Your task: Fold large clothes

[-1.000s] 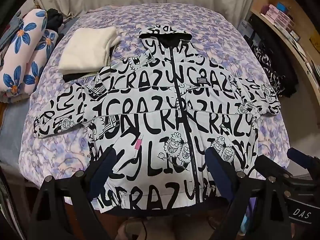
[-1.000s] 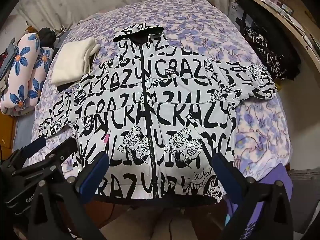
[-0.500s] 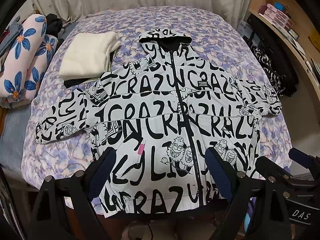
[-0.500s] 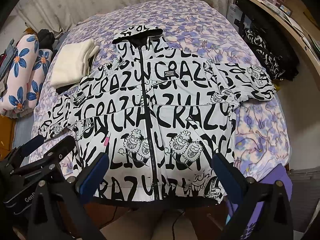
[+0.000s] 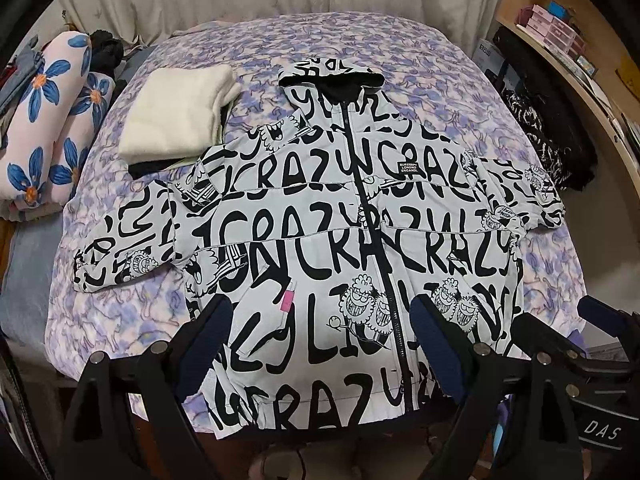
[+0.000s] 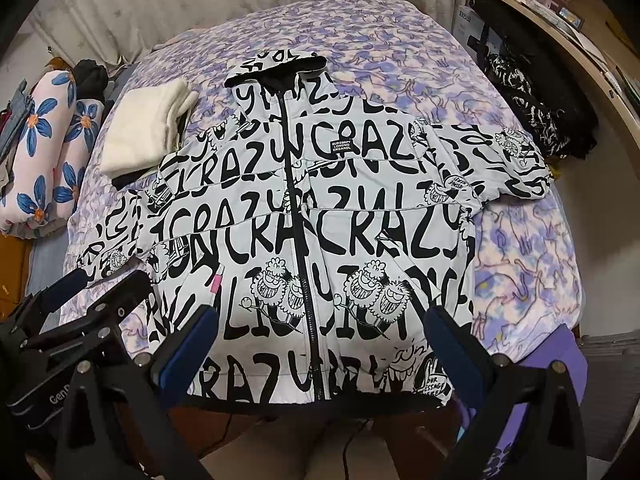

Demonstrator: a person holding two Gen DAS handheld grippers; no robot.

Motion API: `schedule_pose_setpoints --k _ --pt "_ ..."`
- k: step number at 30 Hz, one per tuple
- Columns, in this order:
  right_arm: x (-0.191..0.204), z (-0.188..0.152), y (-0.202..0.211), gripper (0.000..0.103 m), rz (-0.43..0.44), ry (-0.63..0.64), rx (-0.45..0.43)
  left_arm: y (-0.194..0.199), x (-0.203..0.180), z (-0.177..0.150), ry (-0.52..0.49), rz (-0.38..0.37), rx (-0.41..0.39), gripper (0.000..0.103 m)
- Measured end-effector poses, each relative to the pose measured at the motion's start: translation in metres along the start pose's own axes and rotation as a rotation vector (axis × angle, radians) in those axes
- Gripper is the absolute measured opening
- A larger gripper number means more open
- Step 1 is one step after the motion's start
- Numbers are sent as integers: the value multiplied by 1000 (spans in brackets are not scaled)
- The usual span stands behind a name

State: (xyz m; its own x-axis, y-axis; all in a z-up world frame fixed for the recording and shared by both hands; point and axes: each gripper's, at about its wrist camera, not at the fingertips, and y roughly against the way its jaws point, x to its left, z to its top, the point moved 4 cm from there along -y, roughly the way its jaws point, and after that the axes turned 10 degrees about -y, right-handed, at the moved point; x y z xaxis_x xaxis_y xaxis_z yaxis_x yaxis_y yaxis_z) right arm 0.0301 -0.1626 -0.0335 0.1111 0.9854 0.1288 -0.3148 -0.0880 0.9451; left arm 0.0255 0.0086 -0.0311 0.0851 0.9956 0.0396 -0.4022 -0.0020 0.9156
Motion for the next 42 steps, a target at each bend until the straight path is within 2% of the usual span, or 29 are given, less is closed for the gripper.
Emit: schedule_pose_setpoints --k 22,30,35,42 --pt "1 -12 1 103 0 -4 -2 4 11 6 -40 9 -22 89" --pt "7 8 1 103 5 -22 -9 10 4 8 -69 2 -50 89" --pt "-11 -3 12 103 14 -43 -21 13 -9 11 -90 -12 -76 89" --pt "-31 4 12 103 44 -74 -24 15 -30 20 -119 -9 -102 89"
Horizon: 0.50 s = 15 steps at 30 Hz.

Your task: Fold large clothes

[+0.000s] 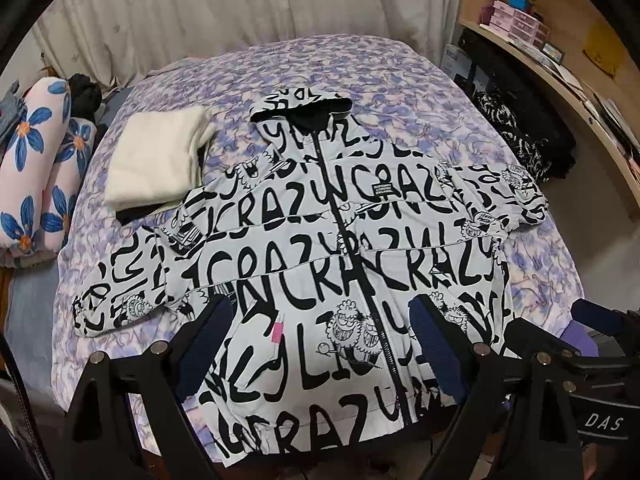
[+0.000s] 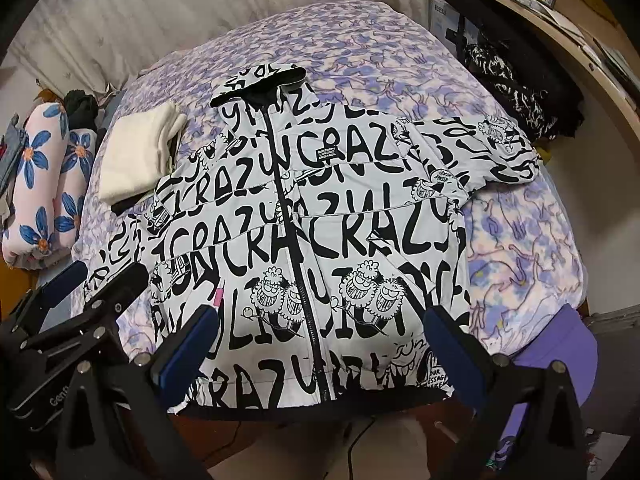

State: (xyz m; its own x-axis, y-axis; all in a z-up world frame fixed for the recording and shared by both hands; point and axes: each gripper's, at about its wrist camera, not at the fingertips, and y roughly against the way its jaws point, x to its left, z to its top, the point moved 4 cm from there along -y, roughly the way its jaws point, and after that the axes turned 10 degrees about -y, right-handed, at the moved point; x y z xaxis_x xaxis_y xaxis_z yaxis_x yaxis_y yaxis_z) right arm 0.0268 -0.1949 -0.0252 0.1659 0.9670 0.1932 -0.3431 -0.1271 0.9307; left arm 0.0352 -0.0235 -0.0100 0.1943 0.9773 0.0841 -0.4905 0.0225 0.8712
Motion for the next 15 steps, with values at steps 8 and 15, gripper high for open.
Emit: schedule_pose_setpoints --k 8,15 --pt "-29 27 -14 103 80 -9 19 -11 -31 26 13 16 15 89" --pt "-69 64 -18 103 164 -4 -34 -32 -74 64 32 -13 33 89"
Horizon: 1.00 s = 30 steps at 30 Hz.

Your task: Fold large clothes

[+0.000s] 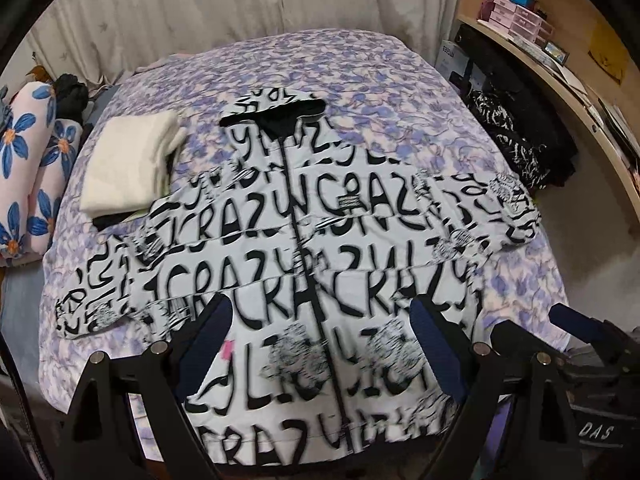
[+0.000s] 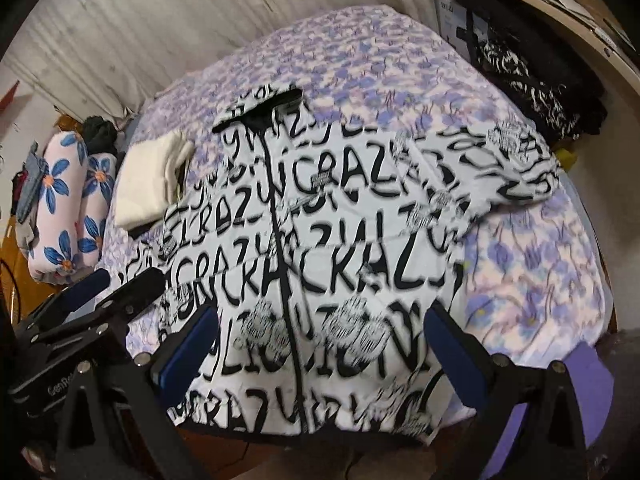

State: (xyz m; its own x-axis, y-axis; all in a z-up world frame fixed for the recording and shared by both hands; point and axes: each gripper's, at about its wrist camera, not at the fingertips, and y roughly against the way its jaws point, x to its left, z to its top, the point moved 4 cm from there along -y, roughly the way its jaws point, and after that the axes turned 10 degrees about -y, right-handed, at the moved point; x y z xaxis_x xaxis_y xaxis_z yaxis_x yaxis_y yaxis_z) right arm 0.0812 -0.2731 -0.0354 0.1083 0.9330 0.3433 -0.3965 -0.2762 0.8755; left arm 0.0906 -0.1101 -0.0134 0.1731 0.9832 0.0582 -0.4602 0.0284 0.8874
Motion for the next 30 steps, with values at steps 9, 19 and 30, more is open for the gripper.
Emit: schedule_pose_setpoints --k 9,19,30 --pt "-63 60 -6 103 19 81 -92 -39 -70 58 17 -26 -6 89" --pt "-161 125 -38 103 -132 9 -107 -93 -134 103 11 -38 0 89" --pt "-282 166 -96 93 -114 -331 -17 -152 -166 124 3 -13 17 89"
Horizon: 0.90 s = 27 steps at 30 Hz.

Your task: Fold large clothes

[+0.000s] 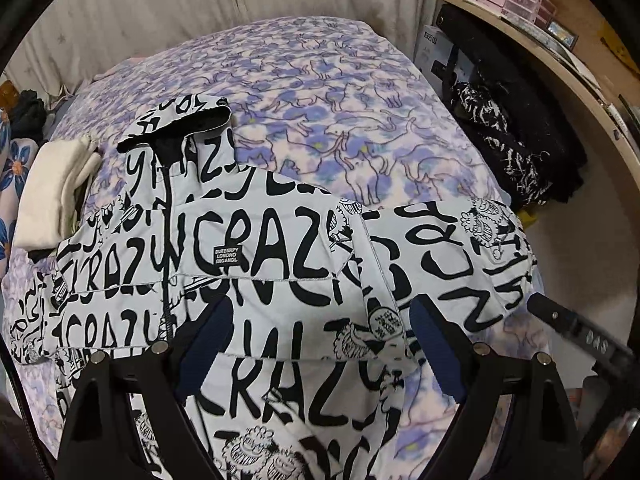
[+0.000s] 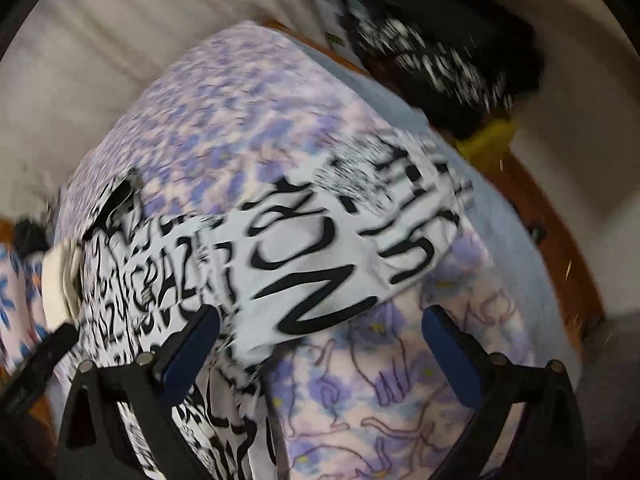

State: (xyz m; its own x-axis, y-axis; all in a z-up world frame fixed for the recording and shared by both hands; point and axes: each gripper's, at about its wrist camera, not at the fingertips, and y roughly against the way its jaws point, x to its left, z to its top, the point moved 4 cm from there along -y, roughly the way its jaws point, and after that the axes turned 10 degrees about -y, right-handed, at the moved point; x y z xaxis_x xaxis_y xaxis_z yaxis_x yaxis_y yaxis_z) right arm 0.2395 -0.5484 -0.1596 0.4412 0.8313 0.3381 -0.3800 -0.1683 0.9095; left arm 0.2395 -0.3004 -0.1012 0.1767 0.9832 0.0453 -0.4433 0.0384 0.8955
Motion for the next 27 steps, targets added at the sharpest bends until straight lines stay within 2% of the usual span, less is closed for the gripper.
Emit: schedule_pose_setpoints --k 2,12,16,21,22,23,24,27 --pt "-19 9 -19 82 9 -67 35 -12 -3 4 -2 1 6 89" --pt "-64 27 -92 81 24 -233 131 -64 -3 5 24 1 73 89" --pt "-78 37 -114 75 3 -294 143 -71 2 0 43 2 87 89" --pt "-93 40 -126 51 -25 -347 151 -72 11 -8 45 11 109 89" --pt "-91 42 -123 36 -24 -328 142 -72 14 -11 48 13 115 89" --pt "-87 44 -120 12 -13 -314 132 -71 16 -14 50 15 120 89" --pt "-83 47 -115 7 5 -301 121 -70 19 -15 53 18 126 89" --pt "-66 54 -88 6 -6 -220 38 -65 30 -21 72 16 150 89"
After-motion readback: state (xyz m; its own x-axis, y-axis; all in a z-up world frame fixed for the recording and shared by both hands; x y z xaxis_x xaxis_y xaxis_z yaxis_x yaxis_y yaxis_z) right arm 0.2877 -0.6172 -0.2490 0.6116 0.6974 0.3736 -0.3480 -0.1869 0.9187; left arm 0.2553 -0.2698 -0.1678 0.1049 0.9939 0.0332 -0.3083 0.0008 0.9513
